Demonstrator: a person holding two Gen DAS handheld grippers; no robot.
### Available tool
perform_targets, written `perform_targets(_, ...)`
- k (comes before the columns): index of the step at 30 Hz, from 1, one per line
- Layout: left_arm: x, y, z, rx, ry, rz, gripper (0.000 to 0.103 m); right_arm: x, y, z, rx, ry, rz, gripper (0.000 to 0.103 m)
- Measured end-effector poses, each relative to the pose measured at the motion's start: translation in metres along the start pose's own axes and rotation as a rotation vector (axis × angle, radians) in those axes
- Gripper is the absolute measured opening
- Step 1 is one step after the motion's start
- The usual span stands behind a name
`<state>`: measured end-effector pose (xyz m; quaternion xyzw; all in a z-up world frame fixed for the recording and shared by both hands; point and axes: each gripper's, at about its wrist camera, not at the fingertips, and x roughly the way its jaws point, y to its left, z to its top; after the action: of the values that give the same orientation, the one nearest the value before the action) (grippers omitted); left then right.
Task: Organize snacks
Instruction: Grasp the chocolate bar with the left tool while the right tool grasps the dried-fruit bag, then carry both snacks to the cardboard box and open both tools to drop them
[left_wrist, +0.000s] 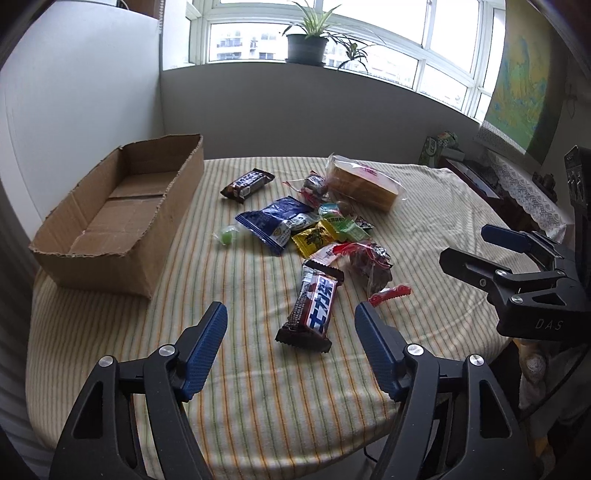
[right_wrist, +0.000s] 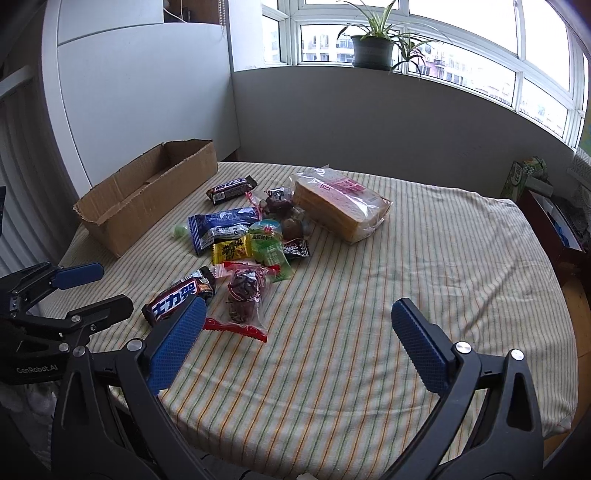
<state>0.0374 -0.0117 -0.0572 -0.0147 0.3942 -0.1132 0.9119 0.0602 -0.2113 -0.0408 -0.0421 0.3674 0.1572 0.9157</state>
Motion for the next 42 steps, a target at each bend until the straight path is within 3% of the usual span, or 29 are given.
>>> perform_targets(4,0.019,0.005,0.001,-0.011,0.048,-0.043,0.062,0.023,0.006,0.004,-0.001,0.062,0.058,0.095)
perform_targets(8,0.03,0.006,0.001,-0.002,0.083,-0.075,0.061,0.041,0.013,0.006,-0.015,0.106,0.067,0.088)
perform_targets(12,0.038,0.007,0.003,0.005,0.102,-0.103,0.054,0.053,0.014,0.006,-0.002,0.142,0.084,0.087)
perform_targets(15,0.045,0.006,0.003,0.015,0.118,-0.116,0.054,0.058,0.013,0.006,0.004,0.169,0.094,0.079)
perform_targets(24,0.06,0.006,0.001,0.02,0.149,-0.111,0.043,0.07,0.02,0.01,-0.021,0.214,0.122,0.074)
perform_targets(30,0.064,0.004,-0.002,0.053,0.158,-0.089,0.038,0.081,0.023,0.01,0.003,0.252,0.161,0.049)
perform_targets(33,0.064,0.004,-0.001,0.049,0.16,-0.083,0.03,0.08,0.023,0.009,0.003,0.251,0.166,0.047)
perform_targets(42,0.058,0.005,0.001,-0.002,0.145,-0.081,0.026,0.068,0.019,0.012,0.019,0.235,0.195,0.043)
